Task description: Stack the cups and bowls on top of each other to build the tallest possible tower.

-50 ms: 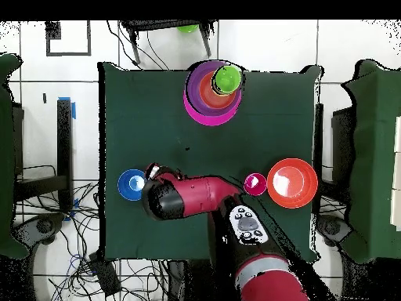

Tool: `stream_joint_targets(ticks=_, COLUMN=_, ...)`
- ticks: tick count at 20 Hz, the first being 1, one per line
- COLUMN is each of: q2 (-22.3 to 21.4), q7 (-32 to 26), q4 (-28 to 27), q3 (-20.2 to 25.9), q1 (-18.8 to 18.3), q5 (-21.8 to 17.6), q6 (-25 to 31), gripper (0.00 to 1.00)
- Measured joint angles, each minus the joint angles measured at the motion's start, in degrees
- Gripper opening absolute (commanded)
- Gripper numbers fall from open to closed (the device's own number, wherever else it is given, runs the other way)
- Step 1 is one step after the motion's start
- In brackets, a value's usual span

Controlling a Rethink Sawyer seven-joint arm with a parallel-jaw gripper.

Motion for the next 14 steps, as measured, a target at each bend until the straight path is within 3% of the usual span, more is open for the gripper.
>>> stream_joint_targets(ticks=14, q2=1.39, q7=0.0, q4=0.2, q3=-1.81, q1=5.7, q5=0.09, q6=-0.84, gripper=1.0)
